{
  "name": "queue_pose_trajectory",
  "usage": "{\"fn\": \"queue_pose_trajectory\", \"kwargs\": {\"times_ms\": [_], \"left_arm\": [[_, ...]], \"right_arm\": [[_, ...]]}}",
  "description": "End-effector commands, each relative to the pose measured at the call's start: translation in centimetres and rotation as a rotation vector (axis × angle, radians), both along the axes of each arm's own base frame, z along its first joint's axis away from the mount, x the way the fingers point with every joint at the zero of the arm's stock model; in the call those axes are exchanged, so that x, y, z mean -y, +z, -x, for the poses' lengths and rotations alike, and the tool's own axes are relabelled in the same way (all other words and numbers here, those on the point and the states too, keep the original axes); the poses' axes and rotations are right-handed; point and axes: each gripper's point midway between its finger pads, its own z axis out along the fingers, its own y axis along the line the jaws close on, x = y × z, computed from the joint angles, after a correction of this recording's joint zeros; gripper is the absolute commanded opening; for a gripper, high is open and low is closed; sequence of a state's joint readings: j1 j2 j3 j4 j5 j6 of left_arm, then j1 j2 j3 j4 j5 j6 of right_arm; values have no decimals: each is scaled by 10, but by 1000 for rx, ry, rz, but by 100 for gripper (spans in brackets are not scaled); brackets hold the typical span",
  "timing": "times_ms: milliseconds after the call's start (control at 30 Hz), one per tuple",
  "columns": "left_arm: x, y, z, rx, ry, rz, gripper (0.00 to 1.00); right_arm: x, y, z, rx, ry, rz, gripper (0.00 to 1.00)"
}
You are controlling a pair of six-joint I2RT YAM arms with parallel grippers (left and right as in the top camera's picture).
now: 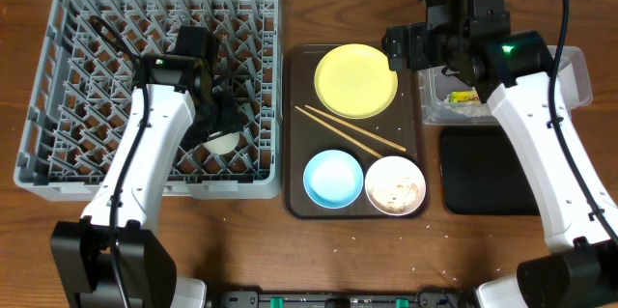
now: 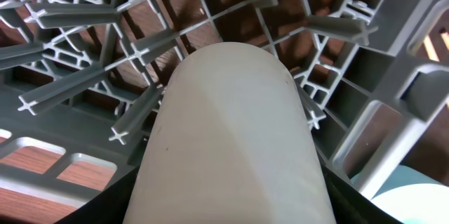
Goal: Sort waste into correct bins and load items into the dishwasher
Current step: 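Lower the cup into the dish rack with the left gripper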
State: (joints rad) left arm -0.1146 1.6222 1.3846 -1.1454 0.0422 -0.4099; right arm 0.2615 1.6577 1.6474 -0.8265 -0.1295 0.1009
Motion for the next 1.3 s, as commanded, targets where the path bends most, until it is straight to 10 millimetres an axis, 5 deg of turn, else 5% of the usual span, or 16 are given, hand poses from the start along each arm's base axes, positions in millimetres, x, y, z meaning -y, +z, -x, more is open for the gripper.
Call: {"fn": "queue_pose_trajectory", "kwargs": {"times_ms": [0, 133, 300, 1000, 1067, 1133, 1267], "left_arm": [[14, 25, 2, 79, -67, 17, 19], [36, 38, 10, 116, -169, 35, 19], [53, 28, 27, 50, -246, 17, 21], [48, -42, 49, -233, -194, -37, 22], [49, -46, 48, -241, -194, -38, 31], [49, -47, 46, -236, -194, -36, 51], [50, -47, 44, -225, -194, -35, 67]], "right_arm": [[-4, -3, 0, 2, 13, 20, 99], [-4, -3, -1, 4, 14, 18, 99], [-5, -3, 1, -1, 17, 19, 99], [-7, -7, 5, -20, 23, 24, 99], [-7, -7, 5, -20, 23, 24, 99], [-7, -7, 5, -22, 23, 25, 99], [-6, -7, 6, -23, 23, 25, 99]]}}
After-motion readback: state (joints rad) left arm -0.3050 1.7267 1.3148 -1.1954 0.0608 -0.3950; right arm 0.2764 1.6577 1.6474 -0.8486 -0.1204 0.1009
